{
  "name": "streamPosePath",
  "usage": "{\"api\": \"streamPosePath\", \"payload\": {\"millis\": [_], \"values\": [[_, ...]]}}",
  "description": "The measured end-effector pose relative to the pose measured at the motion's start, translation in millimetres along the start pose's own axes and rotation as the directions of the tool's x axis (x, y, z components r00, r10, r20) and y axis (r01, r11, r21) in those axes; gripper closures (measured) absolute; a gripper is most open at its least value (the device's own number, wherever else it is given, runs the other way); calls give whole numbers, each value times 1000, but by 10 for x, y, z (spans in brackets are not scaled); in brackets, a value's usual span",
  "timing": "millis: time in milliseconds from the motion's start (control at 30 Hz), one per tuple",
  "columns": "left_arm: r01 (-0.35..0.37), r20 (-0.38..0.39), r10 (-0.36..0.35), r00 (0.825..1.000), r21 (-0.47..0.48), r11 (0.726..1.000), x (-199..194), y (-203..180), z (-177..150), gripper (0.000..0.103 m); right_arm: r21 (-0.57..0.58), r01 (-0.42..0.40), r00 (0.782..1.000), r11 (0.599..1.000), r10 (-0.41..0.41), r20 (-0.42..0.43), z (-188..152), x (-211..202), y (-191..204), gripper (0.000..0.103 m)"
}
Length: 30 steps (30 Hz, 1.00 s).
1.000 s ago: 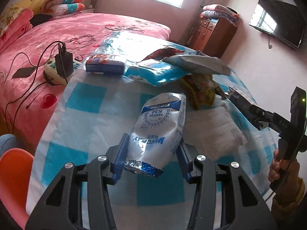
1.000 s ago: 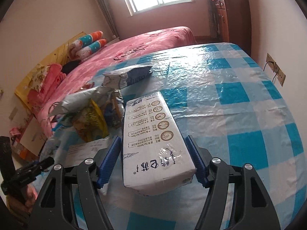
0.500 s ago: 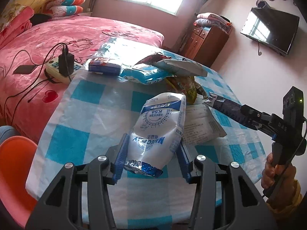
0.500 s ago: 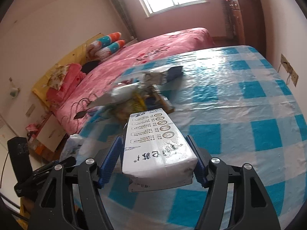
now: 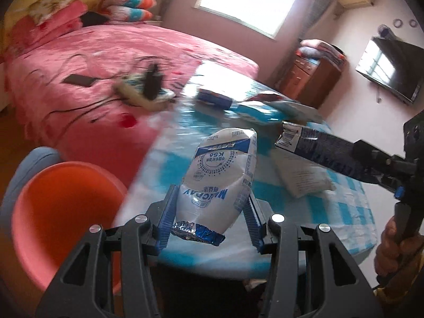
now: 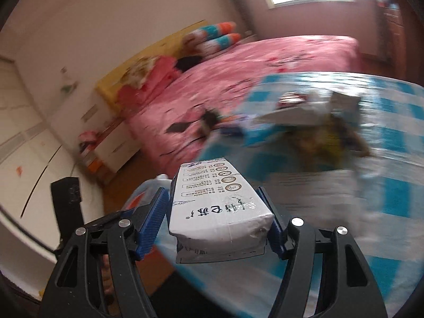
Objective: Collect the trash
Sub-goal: 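Carry the milk bag with the left tool while the right tool carries the tissue pack to the bucket, then open the left tool over the orange bucket while the right tool releases the tissue pack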
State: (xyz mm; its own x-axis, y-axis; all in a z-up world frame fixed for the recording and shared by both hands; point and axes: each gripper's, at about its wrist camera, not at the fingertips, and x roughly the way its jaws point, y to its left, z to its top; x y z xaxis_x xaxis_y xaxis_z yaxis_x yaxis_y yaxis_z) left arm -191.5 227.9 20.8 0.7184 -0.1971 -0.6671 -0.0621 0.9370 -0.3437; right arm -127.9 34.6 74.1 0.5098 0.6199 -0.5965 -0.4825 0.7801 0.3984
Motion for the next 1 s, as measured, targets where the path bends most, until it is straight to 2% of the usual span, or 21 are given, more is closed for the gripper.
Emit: {"api": "streamPosePath", "payload": {"millis": [200, 400, 433, 467, 500, 567, 700, 867, 1000], "values": [[-117, -4, 117, 993, -123, 986, -173, 669, -177, 54, -109, -116, 990, 987, 106, -94, 42, 547, 645, 35], [-208, -35, 206, 978, -242, 948, -189, 1271, -374, 53, -190, -199, 966, 961, 159, -204, -31, 1192, 1195, 34], [-228, -39, 226, 973, -258, 939, -178, 1354, -401, 48, -200, -200, 963, 959, 156, -220, -48, 1296, 1242, 34], [-249, -40, 247, 968, -272, 930, -174, 1425, -424, 38, -206, -191, 960, 960, 139, -241, -82, 1421, 1289, 29], [-268, -44, 266, 963, -279, 922, -179, 1467, -436, 35, -202, -186, 957, 962, 131, -258, -114, 1489, 1306, 23], [-303, -50, 302, 952, -286, 909, -190, 1550, -476, 21, -167, -183, 951, 969, 132, -281, -185, 1606, 1286, 21], [-335, -24, 342, 939, -269, 903, -251, 1580, -504, 18, -140, -120, 969, 983, 85, -231, -204, 1522, 1151, 14], [-324, 67, 352, 933, -263, 909, -373, 1556, -519, 16, -118, -34, 990, 992, 18, -136, -164, 1304, 970, 11], [-323, 112, 359, 927, -252, 912, -449, 1458, -470, 14, -131, 6, 996, 991, -18, -91, -161, 1154, 831, 10]]}}
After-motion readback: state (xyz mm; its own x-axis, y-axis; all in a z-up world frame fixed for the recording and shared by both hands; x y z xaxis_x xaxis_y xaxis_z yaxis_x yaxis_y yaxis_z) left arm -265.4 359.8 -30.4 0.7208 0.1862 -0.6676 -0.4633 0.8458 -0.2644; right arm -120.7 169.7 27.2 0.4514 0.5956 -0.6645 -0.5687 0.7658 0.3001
